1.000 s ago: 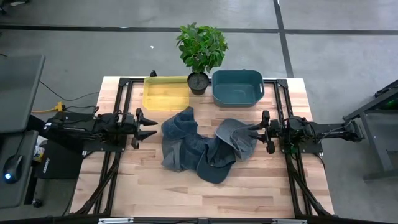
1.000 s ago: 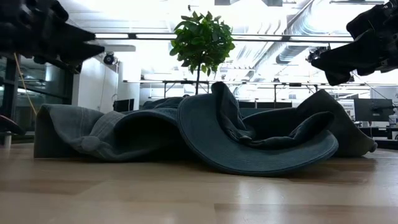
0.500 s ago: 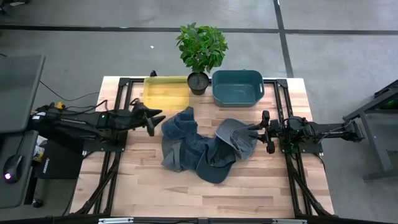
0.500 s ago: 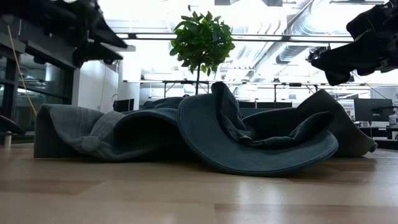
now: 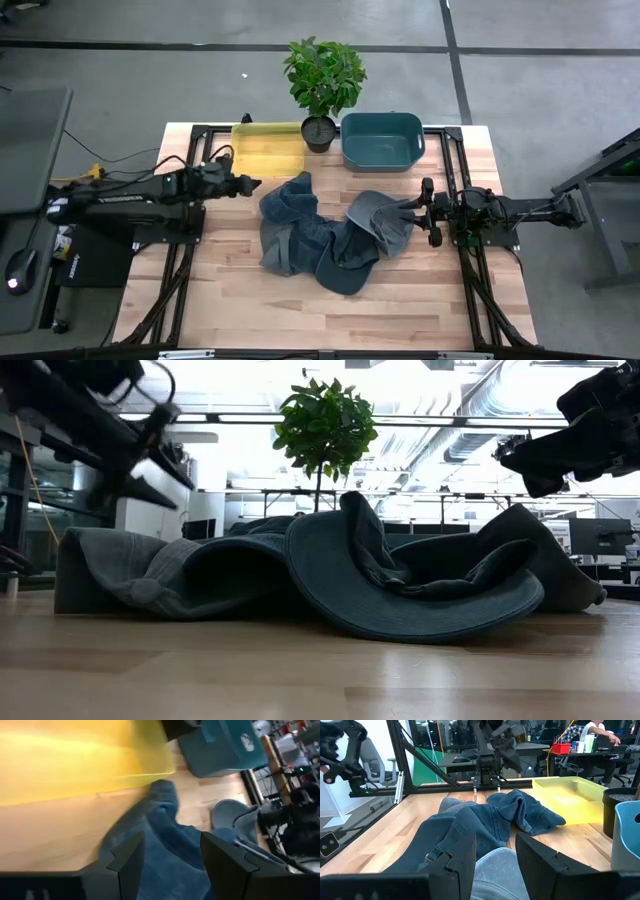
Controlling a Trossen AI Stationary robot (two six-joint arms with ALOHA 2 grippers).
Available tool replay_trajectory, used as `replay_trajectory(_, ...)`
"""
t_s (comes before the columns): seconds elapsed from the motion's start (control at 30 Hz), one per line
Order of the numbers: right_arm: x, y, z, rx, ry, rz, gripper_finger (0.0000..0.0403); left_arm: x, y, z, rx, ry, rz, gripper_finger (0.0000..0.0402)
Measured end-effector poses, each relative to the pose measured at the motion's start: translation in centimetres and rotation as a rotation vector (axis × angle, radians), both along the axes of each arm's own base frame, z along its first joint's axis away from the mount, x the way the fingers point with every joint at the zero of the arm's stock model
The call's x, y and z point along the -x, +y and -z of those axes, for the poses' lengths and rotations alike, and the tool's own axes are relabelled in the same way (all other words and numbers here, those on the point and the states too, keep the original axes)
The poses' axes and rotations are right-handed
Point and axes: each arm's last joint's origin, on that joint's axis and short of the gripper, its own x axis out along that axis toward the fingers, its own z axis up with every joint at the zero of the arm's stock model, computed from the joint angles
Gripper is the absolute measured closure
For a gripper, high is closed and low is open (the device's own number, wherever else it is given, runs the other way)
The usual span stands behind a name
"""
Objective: Pick & Place hat
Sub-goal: Put the top blue cap into the blue bin
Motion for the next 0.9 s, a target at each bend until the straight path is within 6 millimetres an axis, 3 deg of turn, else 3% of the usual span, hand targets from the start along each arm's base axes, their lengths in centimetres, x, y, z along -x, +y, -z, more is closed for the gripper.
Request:
replay_trajectory(0.3,0.0,0.0,0.0,0.0,-0.001,0.0,0.0269,0.7,1.8,2.8,0.234,-0.029,-0.036,0.0212)
replay_trajectory(0.63,0.0,0.0,0.0,0.0,-0.001,0.0,0.0269,0.9,1.6,3.9,0.415,-0.03,-0.022,0.0212)
replay_trajectory(0.9,0.0,0.0,0.0,0.0,-0.001,0.001,0.0269,1.3,1.1,4.8,0.532,0.068,0.006,0.0212)
